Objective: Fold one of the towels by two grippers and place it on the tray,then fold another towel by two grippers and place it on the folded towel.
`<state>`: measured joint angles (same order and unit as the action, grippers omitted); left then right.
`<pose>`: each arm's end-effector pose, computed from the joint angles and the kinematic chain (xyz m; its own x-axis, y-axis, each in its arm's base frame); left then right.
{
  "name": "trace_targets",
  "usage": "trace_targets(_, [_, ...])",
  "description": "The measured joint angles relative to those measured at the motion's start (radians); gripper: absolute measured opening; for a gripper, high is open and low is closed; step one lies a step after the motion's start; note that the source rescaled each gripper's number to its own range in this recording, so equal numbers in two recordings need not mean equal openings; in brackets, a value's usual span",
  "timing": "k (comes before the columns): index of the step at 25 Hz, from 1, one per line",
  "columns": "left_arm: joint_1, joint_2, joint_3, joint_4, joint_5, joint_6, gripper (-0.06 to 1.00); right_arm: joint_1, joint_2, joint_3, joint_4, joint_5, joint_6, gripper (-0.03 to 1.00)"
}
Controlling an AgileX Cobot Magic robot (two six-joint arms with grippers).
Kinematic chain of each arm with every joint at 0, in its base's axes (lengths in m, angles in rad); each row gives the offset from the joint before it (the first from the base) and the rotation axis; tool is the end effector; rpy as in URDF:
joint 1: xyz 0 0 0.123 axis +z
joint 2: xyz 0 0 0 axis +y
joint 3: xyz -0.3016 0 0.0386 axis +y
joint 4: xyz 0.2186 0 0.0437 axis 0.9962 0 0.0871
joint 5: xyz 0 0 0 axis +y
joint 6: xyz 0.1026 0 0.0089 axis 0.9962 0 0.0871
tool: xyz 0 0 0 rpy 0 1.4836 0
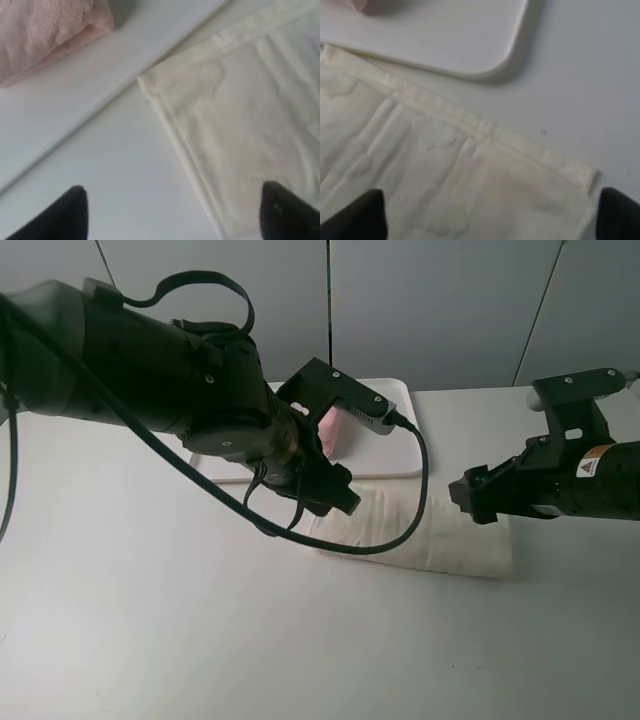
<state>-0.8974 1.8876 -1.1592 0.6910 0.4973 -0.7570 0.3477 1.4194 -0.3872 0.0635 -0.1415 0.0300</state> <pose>0.2569 -0.2718 0.2002 -0.6156 0.5759 -0.5378 0.5741 0.7953 0.1945 0.2013 0.0720 0.1875 -0.7050 -0.1569 -0.6916 -0.2707 0.9609 0.0579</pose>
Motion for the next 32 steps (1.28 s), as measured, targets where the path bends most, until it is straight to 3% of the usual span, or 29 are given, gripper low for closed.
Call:
trace_targets(2, [0.0,0.0,0.0,0.01,0.0,-0.002,0.98,0.0,0.0,-0.008,0.026,0.027,-0.002,0.98])
trace_targets(6, [0.004,0.0,0.0,0.024,0.008,-0.024,0.99,0.0,0.0,-0.026,0.11,0.064,-0.004,1.0])
trace_targets(8, [0.019,0.0,0.0,-0.016,0.011,-0.035,0.99,-0.002,0.0,-0.054,0.133,0.127,-0.004,1.0])
trace_targets(10, [0.053,0.0,0.0,-0.103,0.013,-0.012,0.99,-0.017,0.0,-0.094,0.138,0.224,-0.004,0.97])
trace_targets(14, [0.135,0.0,-0.005,-0.356,0.045,0.153,0.99,-0.083,0.023,-0.202,0.139,0.431,0.007,0.89])
trace_targets(18, [0.178,0.028,-0.076,-0.533,0.109,0.351,0.99,-0.103,0.068,-0.289,0.103,0.592,0.0,0.97])
trace_targets(22, [0.186,0.117,-0.196,-0.578,0.16,0.405,0.99,-0.104,0.1,-0.335,0.078,0.689,0.009,1.0])
trace_targets(28, [0.188,0.273,-0.386,-0.597,0.334,0.416,0.99,-0.104,0.109,-0.345,0.069,0.725,0.042,1.0])
trace_targets(32, [0.188,0.33,-0.458,-0.634,0.365,0.415,0.99,-0.104,0.109,-0.345,0.062,0.757,0.048,1.0])
